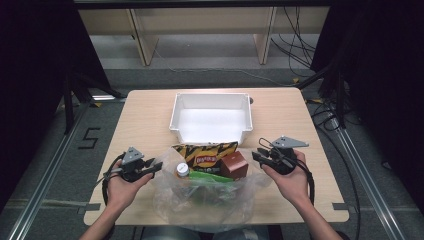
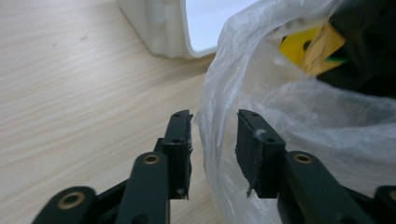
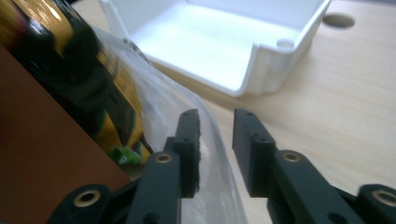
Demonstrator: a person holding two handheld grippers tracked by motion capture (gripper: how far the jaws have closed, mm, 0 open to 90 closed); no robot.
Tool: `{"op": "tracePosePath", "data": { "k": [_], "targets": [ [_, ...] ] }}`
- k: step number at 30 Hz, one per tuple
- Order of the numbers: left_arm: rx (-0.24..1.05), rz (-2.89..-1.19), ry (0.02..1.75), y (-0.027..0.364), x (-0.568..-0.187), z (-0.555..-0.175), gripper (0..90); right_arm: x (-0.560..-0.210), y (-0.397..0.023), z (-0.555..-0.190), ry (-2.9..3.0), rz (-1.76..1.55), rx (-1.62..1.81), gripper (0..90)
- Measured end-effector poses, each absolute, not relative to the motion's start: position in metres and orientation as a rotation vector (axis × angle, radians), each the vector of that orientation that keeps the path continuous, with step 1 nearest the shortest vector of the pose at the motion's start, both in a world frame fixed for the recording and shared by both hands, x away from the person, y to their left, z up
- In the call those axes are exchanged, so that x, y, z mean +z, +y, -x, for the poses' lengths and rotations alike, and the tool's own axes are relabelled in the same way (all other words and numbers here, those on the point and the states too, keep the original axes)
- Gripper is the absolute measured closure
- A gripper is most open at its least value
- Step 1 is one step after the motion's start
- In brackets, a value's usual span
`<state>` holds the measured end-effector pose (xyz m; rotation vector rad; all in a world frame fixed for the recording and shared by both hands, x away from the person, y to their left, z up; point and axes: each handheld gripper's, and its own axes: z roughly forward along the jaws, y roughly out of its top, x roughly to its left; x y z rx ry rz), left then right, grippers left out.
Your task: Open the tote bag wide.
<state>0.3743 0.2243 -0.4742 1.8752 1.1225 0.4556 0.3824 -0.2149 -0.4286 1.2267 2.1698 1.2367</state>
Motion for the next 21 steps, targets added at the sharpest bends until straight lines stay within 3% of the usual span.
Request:
{"op": "tracePosePath", "data": {
  "k": [6, 21],
  "targets": [
    [0.495, -1.816, 1.105, 0.228, -0.464, -0.373, 52.5, -0.409, -0.212, -0.382, 2.112, -1.169, 1.281, 61.2],
    [0.551, -1.725, 1.082, 0.233, -0.454, -0.365, 42.3, -0.365, -0.206, -0.382, 2.042, -1.08, 1.425, 57.2]
  ]
}}
